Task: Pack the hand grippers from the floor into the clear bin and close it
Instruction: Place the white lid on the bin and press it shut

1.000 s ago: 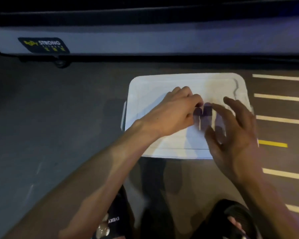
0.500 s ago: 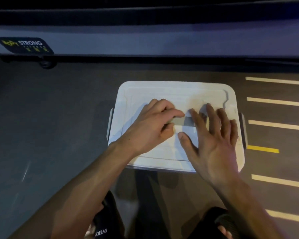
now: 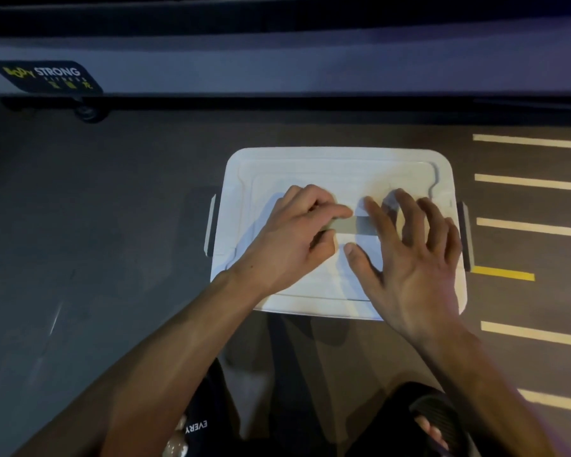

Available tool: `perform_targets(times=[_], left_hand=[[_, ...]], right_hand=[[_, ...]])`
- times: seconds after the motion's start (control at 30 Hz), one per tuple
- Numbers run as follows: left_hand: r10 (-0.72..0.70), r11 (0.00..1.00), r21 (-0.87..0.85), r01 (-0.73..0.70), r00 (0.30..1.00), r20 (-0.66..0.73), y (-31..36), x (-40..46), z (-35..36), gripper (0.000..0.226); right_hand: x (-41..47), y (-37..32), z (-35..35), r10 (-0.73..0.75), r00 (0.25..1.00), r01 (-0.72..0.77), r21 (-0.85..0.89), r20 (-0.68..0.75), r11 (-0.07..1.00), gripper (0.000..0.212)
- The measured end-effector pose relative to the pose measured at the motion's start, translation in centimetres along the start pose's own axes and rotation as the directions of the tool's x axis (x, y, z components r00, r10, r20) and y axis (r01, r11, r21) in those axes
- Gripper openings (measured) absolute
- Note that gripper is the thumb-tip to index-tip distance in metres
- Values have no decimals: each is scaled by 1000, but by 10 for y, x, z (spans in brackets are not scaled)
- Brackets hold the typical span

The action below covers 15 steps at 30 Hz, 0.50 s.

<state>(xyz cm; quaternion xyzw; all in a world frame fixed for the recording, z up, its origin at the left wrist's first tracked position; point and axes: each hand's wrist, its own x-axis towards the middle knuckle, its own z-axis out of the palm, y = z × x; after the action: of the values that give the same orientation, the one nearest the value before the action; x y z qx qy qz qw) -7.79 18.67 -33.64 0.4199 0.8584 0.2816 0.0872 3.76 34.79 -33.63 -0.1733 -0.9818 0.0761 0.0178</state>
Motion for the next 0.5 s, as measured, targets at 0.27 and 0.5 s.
perform_targets(times=[0.27, 0.5], left_hand=[[61, 992, 109, -56, 997, -40, 1, -12, 4, 36], [94, 986, 145, -86, 994, -54, 5, 1, 1, 36]], right_hand=[[1, 7, -4, -31, 999, 32, 5, -23, 999, 64], [75, 50, -8, 102, 993, -88, 217, -59, 972, 44]])
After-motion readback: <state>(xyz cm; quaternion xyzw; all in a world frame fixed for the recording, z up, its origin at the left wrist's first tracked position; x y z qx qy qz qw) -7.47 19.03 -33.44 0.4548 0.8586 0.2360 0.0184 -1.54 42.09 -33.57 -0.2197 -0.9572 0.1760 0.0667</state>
